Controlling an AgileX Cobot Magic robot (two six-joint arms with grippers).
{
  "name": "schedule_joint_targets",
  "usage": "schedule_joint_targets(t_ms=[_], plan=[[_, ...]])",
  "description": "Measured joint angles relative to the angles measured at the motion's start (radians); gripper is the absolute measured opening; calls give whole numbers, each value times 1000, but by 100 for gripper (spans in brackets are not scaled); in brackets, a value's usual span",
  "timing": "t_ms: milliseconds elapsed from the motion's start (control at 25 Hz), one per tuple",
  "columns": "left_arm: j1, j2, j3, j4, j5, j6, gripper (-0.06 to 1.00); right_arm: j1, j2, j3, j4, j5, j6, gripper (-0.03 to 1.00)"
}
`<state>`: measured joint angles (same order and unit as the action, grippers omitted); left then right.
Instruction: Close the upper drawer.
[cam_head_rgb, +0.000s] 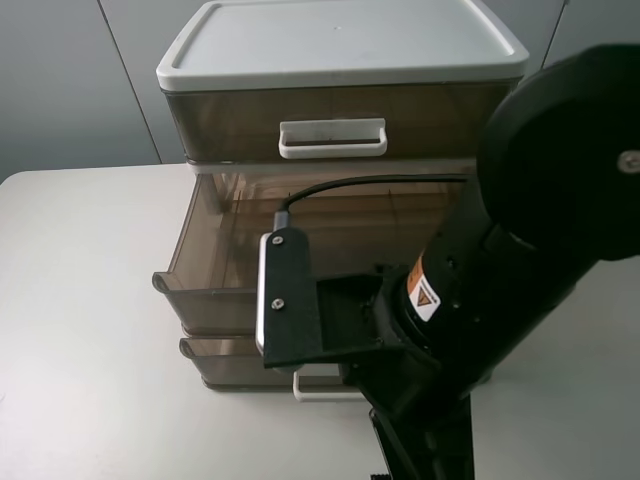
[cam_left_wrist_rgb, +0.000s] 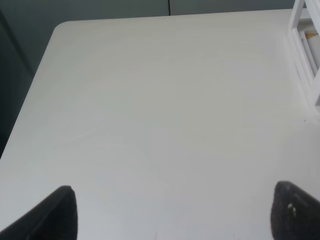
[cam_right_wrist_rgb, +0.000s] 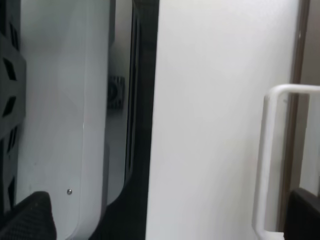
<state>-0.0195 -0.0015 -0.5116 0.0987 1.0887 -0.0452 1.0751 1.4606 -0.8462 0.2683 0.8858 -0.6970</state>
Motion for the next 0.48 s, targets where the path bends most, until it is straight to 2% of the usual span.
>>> schedule_joint_targets(t_ms=[280,480], plan=[[0,0,0,0,0,0,74,3,28,3,-65,0,17,69],[0,0,0,0,0,0,74,8,30,3,-160,-11,104,69]])
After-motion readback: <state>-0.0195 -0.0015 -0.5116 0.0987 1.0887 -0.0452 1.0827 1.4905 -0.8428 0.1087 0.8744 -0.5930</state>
